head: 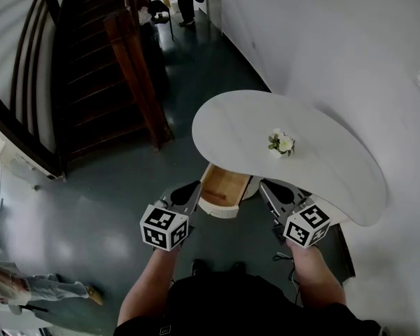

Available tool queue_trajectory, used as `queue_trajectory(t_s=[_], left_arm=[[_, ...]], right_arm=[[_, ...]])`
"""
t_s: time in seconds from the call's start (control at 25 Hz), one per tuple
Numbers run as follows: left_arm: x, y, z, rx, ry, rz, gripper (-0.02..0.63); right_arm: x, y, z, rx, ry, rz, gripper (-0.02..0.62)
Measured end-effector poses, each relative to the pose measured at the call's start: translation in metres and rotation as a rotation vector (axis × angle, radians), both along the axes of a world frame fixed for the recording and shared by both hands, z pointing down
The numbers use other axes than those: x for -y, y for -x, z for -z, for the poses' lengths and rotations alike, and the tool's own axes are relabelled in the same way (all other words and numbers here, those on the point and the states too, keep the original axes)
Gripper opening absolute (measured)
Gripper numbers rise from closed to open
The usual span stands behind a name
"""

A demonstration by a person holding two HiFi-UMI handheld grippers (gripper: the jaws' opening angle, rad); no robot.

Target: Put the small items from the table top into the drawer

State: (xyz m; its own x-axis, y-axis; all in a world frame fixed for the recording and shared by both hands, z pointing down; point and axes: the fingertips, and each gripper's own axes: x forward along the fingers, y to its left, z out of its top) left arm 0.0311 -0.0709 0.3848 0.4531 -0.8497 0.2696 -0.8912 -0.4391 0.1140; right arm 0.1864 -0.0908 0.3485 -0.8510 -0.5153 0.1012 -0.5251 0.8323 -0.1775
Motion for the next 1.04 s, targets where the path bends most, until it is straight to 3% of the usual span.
queue_trajectory(t_s=[0.4,0.68,0.84,1.04], left_arm=[[0.01,0.023,0.015,-0.001,-0.058,-0.02,0.011],[0.003,0.01,0.031,-0.019,-0.097,-0.153,0.012],[0.004,0.015,0.032,-0.058,-0.08,-0.114,0.011],[0.004,0.026,0.028,-0.011,-0.098,-0.035,0.011]], right_arm=[[-0.003,0.026,0.012,0.0,-0.036,-0.006,0.011],[-0.003,0.028,0.012,0.003,-0.035,-0.015,0.011],[-0.002,0.029,0.012,0.009,-0.033,-0.018,0.011],[-0.002,0.031,0.012,0.014,-0.031,-0.014,0.011]])
